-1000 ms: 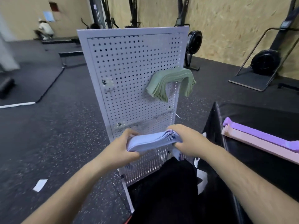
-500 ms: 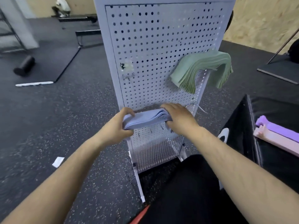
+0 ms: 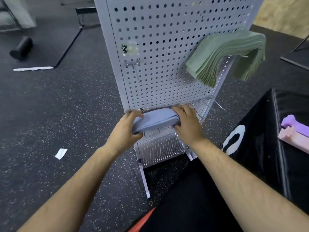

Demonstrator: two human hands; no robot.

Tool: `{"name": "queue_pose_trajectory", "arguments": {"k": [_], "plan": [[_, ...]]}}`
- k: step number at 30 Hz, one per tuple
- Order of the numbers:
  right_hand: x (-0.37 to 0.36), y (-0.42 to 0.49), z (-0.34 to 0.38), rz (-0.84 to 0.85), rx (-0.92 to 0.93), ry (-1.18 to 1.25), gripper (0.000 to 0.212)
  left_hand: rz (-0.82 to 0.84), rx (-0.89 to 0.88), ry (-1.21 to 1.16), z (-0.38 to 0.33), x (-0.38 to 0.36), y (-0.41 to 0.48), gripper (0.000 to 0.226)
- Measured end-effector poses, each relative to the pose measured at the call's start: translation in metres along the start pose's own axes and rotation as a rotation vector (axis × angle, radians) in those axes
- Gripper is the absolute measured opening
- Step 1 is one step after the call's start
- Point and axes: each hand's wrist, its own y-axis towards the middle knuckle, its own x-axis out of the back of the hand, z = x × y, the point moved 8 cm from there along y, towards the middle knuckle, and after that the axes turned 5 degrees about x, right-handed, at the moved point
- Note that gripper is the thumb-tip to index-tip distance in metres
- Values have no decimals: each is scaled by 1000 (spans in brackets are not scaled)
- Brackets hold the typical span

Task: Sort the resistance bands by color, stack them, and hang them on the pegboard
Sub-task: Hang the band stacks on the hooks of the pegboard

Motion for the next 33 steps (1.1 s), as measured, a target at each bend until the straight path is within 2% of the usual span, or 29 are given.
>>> {"name": "queue_pose_trajectory", "arguments": {"k": [3,6,8,11,14,17,21,27,33], "plan": [[-10,-6,-1,-28,-41,-45,74,-135,-56,96,-2,-3,-10,55],[-11,-7,-1,2,-60,38,75,-256,-38,181,-3,3,-20,56],[-9,-7,2,34,-30,93,77,-238,-16,166,-2,6,-22,57],[-4,-9,6,89,-8,175,77,-118,-65,49,-4,7,-22,56],[7,-14,10,167,2,217,68,-55,-68,-24,-4,10,-22,54],[16,-18,11,223,-7,216,58,-70,-73,-14,-8,16,-22,48],[26,-14,19,199,22,203,45,-101,-93,44,-13,21,-18,39],[28,-7,26,200,63,133,37,-110,-108,102,-16,24,-14,39],[29,-8,28,197,80,55,35,-137,-222,157,-29,19,-15,27]]}}
